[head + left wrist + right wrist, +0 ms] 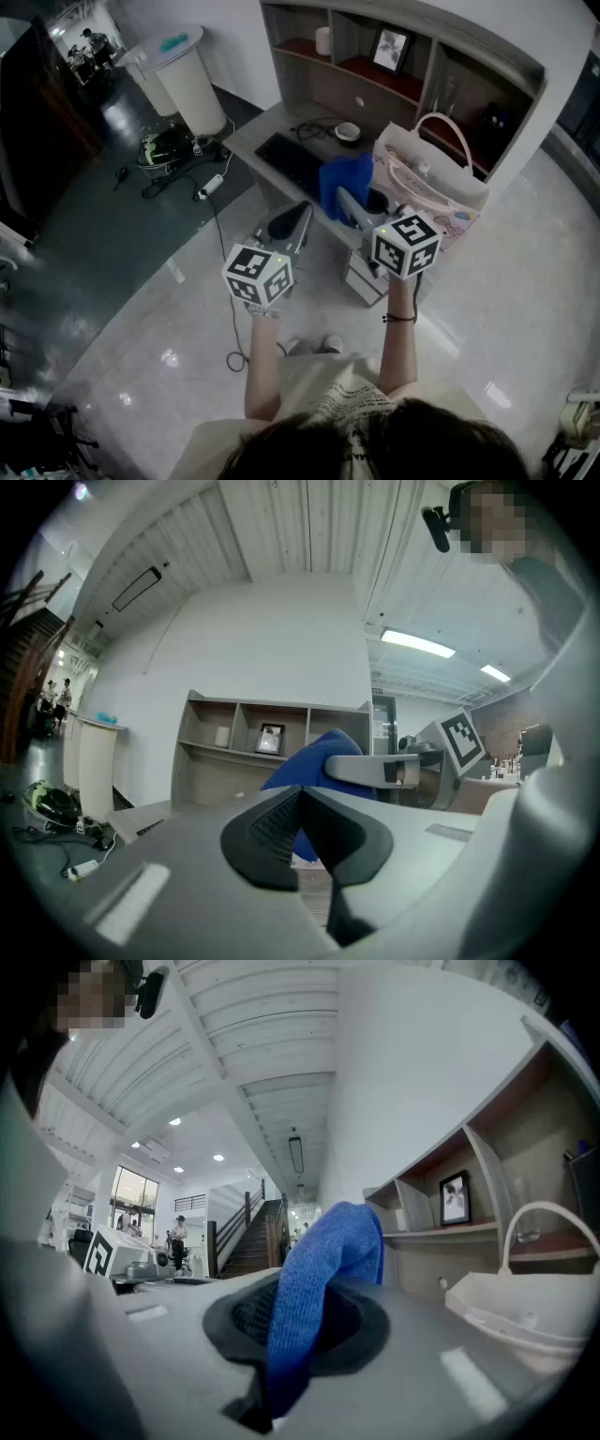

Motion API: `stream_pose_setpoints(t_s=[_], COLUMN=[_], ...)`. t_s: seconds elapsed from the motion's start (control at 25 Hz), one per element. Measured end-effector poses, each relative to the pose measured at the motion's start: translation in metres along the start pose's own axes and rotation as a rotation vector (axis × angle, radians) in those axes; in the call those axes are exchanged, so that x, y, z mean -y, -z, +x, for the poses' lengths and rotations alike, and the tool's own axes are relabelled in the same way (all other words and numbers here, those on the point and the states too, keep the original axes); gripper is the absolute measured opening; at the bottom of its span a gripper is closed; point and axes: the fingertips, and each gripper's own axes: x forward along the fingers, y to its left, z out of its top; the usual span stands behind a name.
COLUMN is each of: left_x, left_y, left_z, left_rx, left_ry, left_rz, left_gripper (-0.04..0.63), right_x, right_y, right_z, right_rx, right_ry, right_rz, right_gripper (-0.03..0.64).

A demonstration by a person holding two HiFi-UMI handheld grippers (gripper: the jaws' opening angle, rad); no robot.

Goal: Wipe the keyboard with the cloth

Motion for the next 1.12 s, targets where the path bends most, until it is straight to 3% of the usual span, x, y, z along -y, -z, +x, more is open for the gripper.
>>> stream_pose_setpoints(t_s=[0.8,1.12], left_x=[-0.009,-0.015], left_y=[0.002,0.013], left_z=[0.004,0.013], left_rx=[0.011,-0.017], left_ry=[-0.050,-0.020], left_rz=[-0.011,-0.031], left_gripper=[0.005,0.005], right_x=[0.010,0.023], right_y=[0.003,0.013], right_z=[0.003,0.010], right_rx=[-0.019,-0.044], right_ry=[-0.005,0.040], right_rz=[-0.004,0.016], right_gripper=[0.060,0.060])
